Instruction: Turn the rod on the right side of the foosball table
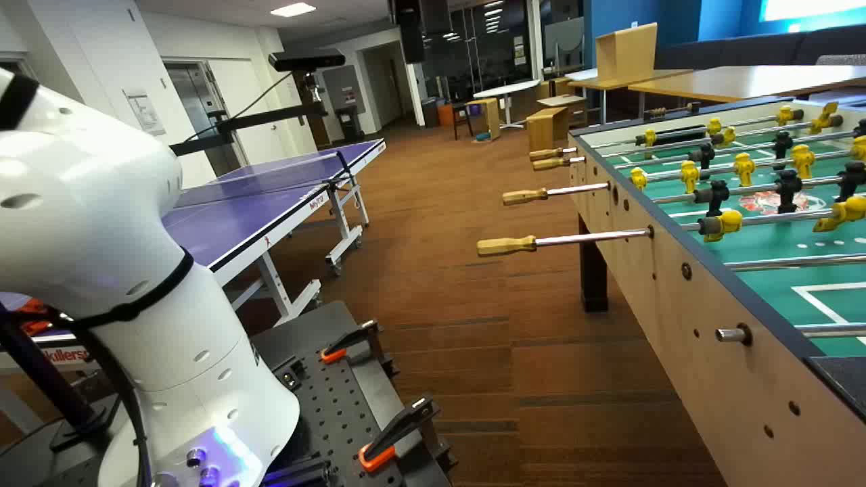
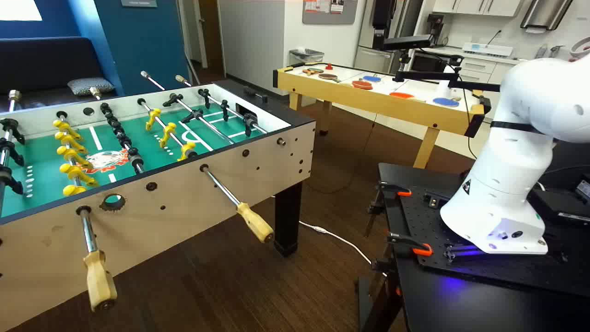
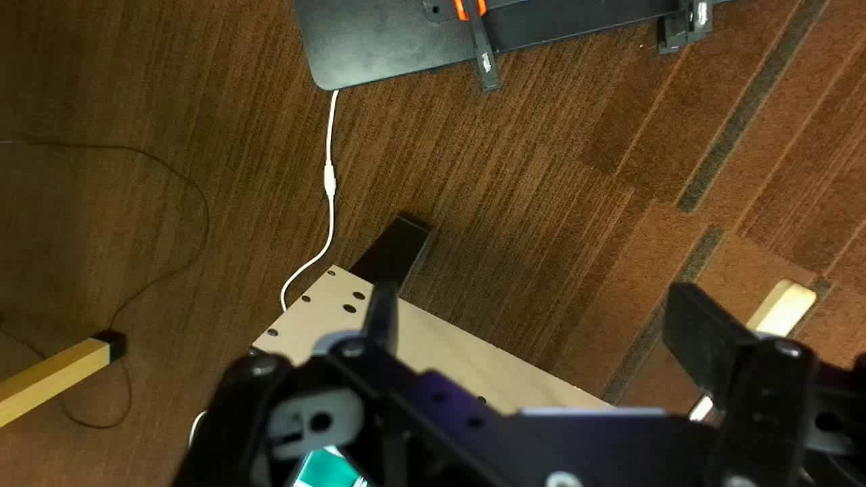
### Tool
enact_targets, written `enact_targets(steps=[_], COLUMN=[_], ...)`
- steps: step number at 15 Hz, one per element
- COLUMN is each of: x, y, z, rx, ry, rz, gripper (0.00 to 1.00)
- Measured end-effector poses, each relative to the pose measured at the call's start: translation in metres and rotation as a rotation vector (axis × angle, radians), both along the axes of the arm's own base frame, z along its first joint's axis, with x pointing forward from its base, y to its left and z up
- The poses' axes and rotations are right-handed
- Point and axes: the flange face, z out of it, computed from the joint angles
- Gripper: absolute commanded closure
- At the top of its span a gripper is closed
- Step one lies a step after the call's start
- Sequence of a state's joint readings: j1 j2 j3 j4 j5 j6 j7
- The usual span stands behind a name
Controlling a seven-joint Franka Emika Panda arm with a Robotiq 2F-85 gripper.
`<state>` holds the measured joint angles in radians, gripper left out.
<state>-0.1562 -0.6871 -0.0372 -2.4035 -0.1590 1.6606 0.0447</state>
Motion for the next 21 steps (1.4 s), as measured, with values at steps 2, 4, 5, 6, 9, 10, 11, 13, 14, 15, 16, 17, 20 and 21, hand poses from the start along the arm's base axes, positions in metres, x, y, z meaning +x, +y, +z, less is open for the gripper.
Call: enact_targets(steps=[2, 4, 5, 6, 9, 10, 11, 13, 14, 15, 16, 17, 20, 21], x=[0.000, 0.000, 0.000, 0.000, 0.001, 0.002, 0.005, 0.012, 0.016, 0.021, 0.025, 0.028, 0.030, 0.028], y=[0.000, 0.000, 0.000, 0.000, 0.002, 0.007, 0.015, 0.041, 0.059, 0.080, 0.100, 0.123, 0.184, 0.201], z=[0.000, 0.000, 0.000, 0.000, 0.000, 0.000, 0.000, -0.004, -0.008, -0.014, -0.020, -0.028, -0.058, -0.069], rx=[0.000, 0.000, 0.000, 0.000, -0.004, -0.016, -0.037, -0.091, -0.128, -0.165, -0.202, -0.237, -0.319, -0.342], ry=[0.000, 0.000, 0.000, 0.000, 0.000, 0.001, 0.003, 0.005, 0.002, -0.006, -0.018, -0.037, -0.114, -0.142], rz=[0.000, 0.000, 0.000, 0.000, 0.008, 0.022, 0.045, 0.102, 0.130, 0.160, 0.190, 0.225, 0.327, 0.359], gripper=[0.00, 0.00, 0.00, 0.00, 0.00, 0.00, 0.00, 0.00, 0.00, 0.00, 0.00, 0.00, 0.00, 0.00])
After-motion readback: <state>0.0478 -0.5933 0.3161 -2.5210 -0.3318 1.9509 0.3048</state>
